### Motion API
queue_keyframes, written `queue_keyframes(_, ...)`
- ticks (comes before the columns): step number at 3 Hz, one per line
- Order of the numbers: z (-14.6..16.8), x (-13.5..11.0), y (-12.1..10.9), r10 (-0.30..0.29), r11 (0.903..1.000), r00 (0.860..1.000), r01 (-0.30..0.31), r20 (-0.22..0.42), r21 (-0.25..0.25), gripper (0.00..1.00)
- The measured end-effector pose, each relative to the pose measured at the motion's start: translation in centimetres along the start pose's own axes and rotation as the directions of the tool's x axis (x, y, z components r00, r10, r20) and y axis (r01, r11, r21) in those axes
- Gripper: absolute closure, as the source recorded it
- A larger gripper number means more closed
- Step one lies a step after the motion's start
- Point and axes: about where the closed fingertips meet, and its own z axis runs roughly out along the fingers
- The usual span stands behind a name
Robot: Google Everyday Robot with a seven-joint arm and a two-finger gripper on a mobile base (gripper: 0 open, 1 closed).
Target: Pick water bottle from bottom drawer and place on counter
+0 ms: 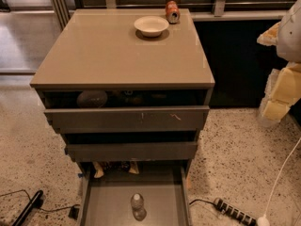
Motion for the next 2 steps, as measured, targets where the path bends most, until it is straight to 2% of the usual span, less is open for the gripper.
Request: queue_keyframes(2,1.4,-0.2,0.3,0.005,1.0,1.0,-0.005,-0.003,-0.006,0.0)
